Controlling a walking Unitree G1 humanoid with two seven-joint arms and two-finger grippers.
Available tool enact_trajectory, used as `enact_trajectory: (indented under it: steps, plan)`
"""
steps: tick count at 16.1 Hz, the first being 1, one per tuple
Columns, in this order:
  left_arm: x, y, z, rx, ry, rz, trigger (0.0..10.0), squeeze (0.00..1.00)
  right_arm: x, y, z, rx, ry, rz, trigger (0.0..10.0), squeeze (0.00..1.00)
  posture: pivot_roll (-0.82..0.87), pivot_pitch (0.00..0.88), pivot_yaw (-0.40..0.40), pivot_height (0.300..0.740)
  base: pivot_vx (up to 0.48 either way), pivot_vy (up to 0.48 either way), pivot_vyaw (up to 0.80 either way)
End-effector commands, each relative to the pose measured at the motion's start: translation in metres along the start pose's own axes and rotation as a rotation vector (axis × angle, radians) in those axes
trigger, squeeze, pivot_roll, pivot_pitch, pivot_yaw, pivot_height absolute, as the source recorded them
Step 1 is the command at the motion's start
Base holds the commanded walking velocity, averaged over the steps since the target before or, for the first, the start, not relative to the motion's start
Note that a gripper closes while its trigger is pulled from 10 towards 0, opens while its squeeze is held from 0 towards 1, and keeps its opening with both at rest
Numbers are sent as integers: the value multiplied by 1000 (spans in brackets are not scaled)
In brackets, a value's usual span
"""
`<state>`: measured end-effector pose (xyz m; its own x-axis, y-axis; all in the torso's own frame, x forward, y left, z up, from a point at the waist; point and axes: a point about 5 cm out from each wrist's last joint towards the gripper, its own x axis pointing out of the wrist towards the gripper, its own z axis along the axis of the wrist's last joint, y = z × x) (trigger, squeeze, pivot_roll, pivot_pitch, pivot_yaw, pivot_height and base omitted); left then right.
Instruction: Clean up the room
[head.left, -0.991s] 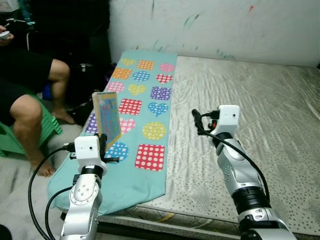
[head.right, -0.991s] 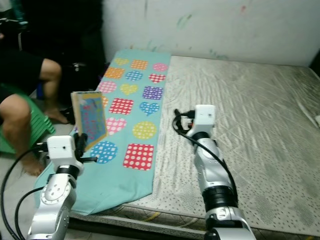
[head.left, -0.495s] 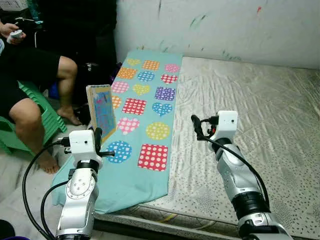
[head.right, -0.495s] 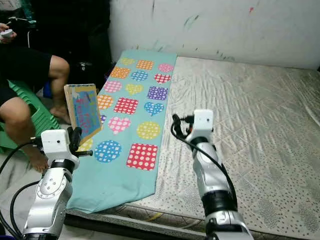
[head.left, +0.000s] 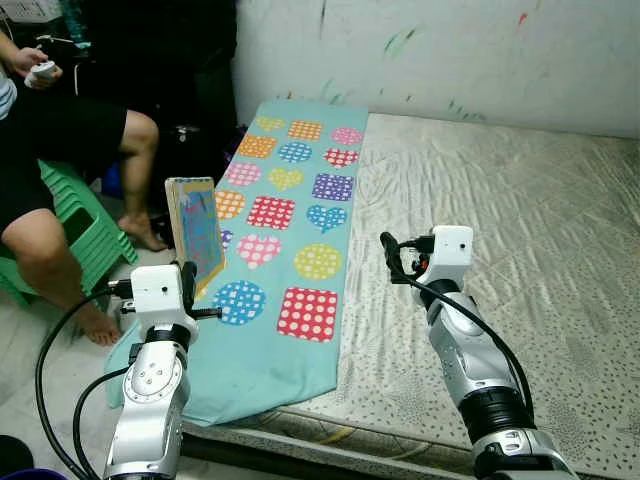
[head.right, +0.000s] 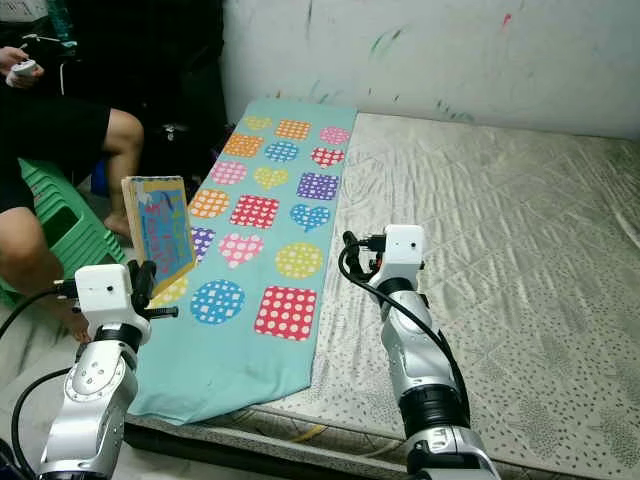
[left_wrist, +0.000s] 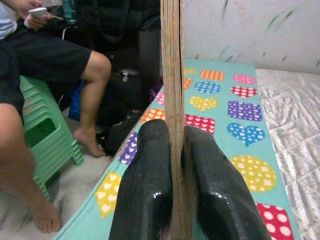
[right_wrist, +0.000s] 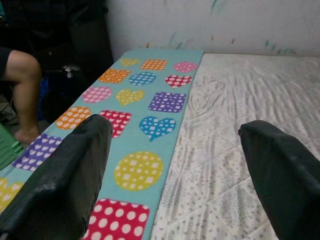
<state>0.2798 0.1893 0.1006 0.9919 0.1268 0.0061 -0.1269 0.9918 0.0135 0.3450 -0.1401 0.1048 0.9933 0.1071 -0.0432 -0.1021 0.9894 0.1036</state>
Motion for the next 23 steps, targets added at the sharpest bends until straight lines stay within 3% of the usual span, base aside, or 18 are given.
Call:
enact_trajectory:
  steps: [1,8,10,11,16,18,23]
  plan:
    - [5,-2,9,6,-34,-14,5255,0,-1,-5,1,-6,-7,-17,10000,0,-34,0,3,740,0,0,0]
    - [4,-4,5,0,-20,-19,6824,0,-7,1,-3,-4,-4,-9,10000,0,-50,3,12,740,0,0,0]
    - [5,-7,3,2,-10,-31,8431,0,-9,-3,-5,-4,3,-24,10000,0,-57,10,20,740,0,0,0]
    - [6,-7,3,4,-7,-35,10000,0,-10,-5,-6,-8,6,-28,10000,0,-63,15,25,740,0,0,0]
    - [4,-4,-2,-4,30,-30,10000,0,-19,-14,-8,-78,17,-48,10000,0,-77,27,26,740,0,0,0]
    - [3,-3,-3,-10,34,-23,10000,0,-22,-22,-8,-30,21,-98,10000,0,-79,28,23,740,0,0,0]
    - [4,-8,-4,-25,46,-36,10000,0,-24,-28,-7,-49,36,-128,10000,0,-92,35,25,740,0,0,-788]
